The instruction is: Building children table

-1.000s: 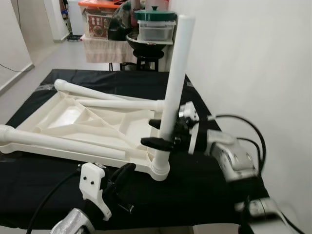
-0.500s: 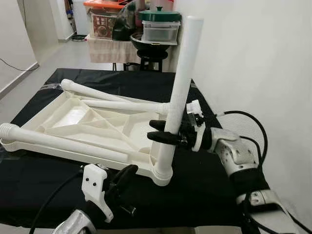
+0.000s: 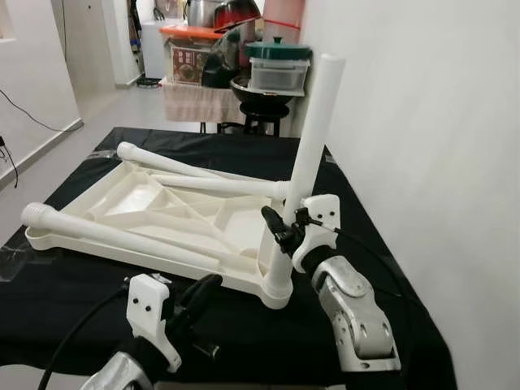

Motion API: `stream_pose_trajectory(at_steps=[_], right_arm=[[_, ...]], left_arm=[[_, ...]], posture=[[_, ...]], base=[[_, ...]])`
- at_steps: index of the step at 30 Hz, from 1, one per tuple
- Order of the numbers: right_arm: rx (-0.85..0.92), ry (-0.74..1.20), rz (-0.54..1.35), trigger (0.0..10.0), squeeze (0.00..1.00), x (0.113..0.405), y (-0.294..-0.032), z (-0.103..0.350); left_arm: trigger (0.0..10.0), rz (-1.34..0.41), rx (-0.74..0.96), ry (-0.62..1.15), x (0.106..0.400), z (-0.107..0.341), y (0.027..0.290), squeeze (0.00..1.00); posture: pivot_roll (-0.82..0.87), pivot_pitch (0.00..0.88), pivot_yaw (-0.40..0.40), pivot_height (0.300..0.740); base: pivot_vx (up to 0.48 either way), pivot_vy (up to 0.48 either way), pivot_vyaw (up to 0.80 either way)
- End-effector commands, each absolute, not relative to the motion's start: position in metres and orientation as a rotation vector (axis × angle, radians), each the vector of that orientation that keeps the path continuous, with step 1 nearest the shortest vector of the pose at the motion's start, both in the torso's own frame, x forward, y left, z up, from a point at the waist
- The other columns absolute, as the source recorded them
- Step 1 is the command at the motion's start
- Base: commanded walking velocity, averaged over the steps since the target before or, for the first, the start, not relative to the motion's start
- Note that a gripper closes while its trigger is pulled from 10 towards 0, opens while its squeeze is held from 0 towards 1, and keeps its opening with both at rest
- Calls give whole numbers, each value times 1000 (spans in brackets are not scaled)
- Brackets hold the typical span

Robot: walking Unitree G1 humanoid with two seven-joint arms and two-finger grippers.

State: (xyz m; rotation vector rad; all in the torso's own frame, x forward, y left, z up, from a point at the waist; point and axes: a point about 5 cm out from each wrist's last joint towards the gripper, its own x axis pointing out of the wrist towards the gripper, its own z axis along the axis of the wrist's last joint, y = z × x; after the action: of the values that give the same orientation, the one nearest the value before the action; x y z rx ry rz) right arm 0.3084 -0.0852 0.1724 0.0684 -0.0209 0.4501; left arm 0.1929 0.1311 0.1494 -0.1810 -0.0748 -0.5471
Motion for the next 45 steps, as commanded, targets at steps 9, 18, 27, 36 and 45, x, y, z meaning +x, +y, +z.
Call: stream_pose_trajectory(at_steps=[9,18,27,36,45], right_arm=[[162,62,895,10000,1000,301,-71,171],[-1,48,1187,10000,0,326,-110,193],[-57,63,1246,4275,0,351,-135,215],[-19,100,1115,0,0,337,-140,192],[115,154,925,0,0,320,-114,167]], left_arm=[[10000,-515,-97,-123,193,153,132,0],[10000,-388,85,-212,192,160,138,0],[10000,-427,142,-234,185,155,126,0],[10000,-529,-19,-167,175,146,122,0],[10000,-626,-108,-131,168,143,119,0]], posture=[[26,0,-98,740],[41,0,-115,740],[34,0,-102,740],[19,0,-92,740],[16,0,-91,740]], base=[[0,0,0],[0,0,0],[0,0,0],[0,0,0],[0,0,0]])
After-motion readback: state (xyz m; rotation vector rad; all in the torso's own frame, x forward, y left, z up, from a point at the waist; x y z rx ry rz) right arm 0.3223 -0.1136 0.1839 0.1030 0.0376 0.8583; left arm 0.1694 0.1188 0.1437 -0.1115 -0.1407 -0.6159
